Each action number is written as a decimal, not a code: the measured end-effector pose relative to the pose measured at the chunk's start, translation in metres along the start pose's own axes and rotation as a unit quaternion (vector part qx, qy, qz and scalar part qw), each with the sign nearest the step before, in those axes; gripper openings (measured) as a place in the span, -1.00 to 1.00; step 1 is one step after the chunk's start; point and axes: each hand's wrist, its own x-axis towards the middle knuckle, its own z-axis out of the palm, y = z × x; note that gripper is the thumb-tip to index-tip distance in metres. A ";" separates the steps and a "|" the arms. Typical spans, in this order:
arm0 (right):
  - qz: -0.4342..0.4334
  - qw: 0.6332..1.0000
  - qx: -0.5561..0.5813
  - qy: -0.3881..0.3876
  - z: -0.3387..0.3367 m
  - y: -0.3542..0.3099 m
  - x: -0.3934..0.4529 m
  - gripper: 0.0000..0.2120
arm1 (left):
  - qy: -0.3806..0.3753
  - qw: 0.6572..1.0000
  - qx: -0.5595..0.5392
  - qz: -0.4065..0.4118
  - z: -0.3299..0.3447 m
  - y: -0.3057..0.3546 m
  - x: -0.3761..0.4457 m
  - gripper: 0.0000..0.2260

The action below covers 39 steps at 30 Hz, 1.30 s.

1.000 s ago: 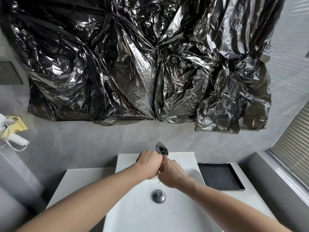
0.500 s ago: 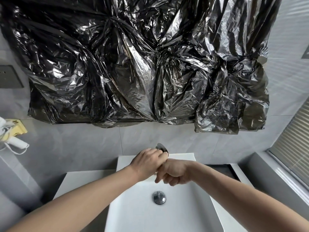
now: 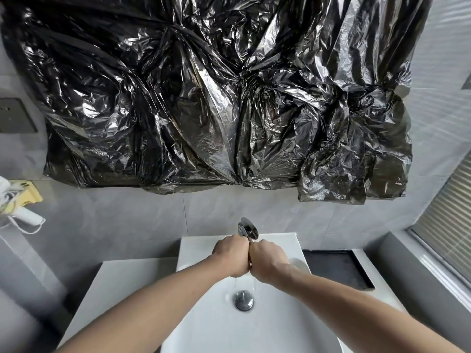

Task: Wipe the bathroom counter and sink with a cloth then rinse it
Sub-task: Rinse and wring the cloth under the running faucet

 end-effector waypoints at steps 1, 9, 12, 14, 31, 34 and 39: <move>-0.011 1.000 -0.018 0.008 0.000 0.001 0.000 -0.82 | -0.007 1.000 -0.024 -0.011 0.001 0.000 0.000 -0.91; 0.016 0.987 0.142 0.072 -0.017 0.018 0.003 -0.97 | 0.132 0.987 -0.076 0.059 -0.006 -0.016 -0.007 -0.82; 0.067 0.959 0.268 -0.058 -0.032 0.027 0.005 -0.81 | 0.238 0.955 0.002 0.179 0.001 -0.033 -0.011 -0.53; 0.082 0.901 0.386 -0.178 -0.041 0.027 -0.001 -0.73 | 0.248 0.939 0.056 0.232 0.006 -0.040 -0.012 -0.35; -0.016 1.000 0.015 -0.013 0.003 -0.001 -0.010 -0.81 | 0.051 0.998 0.024 0.041 0.011 -0.010 -0.015 -0.91; -0.048 0.998 -0.031 0.015 0.012 0.003 -0.008 -0.82 | 0.011 0.997 -0.077 -0.028 0.021 -0.002 -0.018 -0.80; -0.111 0.989 -0.083 0.041 0.018 0.011 -0.007 -0.85 | -0.091 0.954 -0.265 -0.102 0.028 0.001 -0.022 -0.76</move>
